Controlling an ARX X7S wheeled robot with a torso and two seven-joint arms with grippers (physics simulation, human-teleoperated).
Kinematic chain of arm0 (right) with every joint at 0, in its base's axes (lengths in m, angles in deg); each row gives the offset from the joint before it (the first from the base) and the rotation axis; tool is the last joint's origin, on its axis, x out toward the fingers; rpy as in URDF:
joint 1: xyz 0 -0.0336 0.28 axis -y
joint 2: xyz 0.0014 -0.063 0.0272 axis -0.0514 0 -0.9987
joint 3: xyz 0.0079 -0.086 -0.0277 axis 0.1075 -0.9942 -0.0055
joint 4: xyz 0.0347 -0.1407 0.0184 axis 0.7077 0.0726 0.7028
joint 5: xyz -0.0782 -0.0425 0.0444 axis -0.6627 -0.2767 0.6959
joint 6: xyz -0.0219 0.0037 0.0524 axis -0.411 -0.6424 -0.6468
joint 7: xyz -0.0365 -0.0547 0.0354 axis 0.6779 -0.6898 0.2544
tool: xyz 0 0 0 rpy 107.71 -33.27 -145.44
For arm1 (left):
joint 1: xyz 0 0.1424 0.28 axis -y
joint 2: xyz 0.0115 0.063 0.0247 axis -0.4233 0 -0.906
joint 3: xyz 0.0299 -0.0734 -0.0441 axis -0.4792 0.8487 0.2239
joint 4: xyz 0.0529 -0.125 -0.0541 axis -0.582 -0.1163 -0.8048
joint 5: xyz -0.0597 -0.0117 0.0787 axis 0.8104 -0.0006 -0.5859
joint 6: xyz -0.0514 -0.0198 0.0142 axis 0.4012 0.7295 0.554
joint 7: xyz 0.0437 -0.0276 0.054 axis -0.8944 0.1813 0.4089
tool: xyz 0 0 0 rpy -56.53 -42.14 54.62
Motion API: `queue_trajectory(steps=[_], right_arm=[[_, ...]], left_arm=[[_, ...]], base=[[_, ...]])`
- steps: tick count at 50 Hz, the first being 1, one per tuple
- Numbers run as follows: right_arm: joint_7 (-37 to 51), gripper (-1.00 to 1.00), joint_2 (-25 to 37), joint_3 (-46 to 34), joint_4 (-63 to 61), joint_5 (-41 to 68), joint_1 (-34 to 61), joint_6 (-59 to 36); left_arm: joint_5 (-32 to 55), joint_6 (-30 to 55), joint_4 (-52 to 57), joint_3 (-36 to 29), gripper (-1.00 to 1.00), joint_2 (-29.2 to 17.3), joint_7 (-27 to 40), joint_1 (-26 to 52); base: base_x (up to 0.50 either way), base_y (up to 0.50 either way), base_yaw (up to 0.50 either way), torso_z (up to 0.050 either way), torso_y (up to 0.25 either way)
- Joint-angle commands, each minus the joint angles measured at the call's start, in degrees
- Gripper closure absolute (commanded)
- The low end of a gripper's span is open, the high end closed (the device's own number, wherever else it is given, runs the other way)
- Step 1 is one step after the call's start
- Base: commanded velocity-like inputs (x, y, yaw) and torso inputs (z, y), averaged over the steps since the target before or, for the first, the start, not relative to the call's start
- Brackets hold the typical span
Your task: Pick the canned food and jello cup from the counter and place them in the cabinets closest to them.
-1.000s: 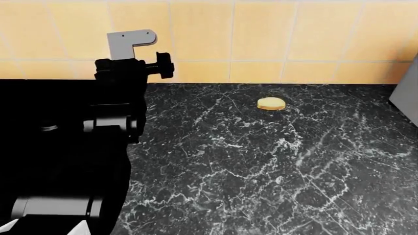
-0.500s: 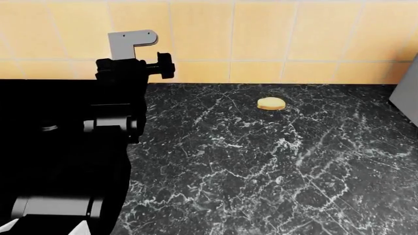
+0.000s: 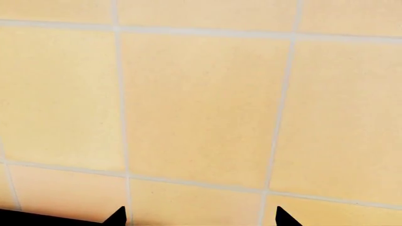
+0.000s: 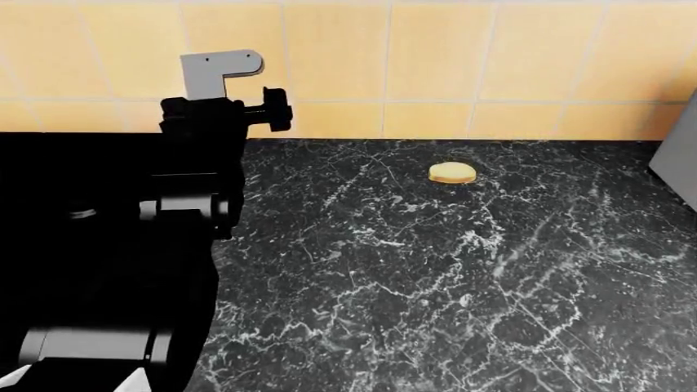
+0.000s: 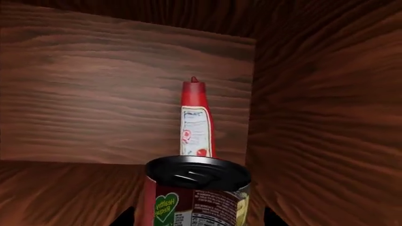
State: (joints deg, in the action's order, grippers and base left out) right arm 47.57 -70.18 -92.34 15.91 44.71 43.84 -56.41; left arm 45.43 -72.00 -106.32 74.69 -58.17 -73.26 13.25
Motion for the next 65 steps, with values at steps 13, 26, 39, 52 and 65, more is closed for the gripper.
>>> queue_trajectory(steps=[13, 26, 39, 52, 65], right_arm=[[-1.6, -1.00, -0.9, -6.6, -1.2, 9.1, -1.6, -2.1], [0.9, -1.00, -0.8, -5.5, -2.9, 10.9, -0.4, -3.7], [10.3, -1.00, -0.2, -1.5, -6.9, 18.9, 1.1, -6.2], [18.6, -1.00, 1.6, 3.1, -17.4, 29.2, -1.4, -5.6], [28.1, -1.00, 5.6, 3.3, -28.0, 39.5, -3.7, -0.6]], left_arm=[[0.0, -0.1, 0.0, -0.1, -1.00, 0.0, 0.0, 0.0], [0.0, -0.2, 0.0, -0.2, -1.00, 0.0, -0.1, -0.1], [-0.1, -0.2, 0.0, -0.1, -1.00, 0.0, -0.1, -0.1], [-0.2, -0.4, 0.0, 0.6, -1.00, 0.0, -0.4, 0.0], [-0.2, -0.7, 0.0, 0.6, -1.00, 0.0, -0.4, -0.1]], base=[[0.00, 0.00, 0.00, 0.000, 0.000], [0.00, 0.00, 0.00, 0.000, 0.000], [0.00, 0.00, 0.00, 0.000, 0.000], [0.00, 0.00, 0.00, 0.000, 0.000], [0.00, 0.00, 0.00, 0.000, 0.000]])
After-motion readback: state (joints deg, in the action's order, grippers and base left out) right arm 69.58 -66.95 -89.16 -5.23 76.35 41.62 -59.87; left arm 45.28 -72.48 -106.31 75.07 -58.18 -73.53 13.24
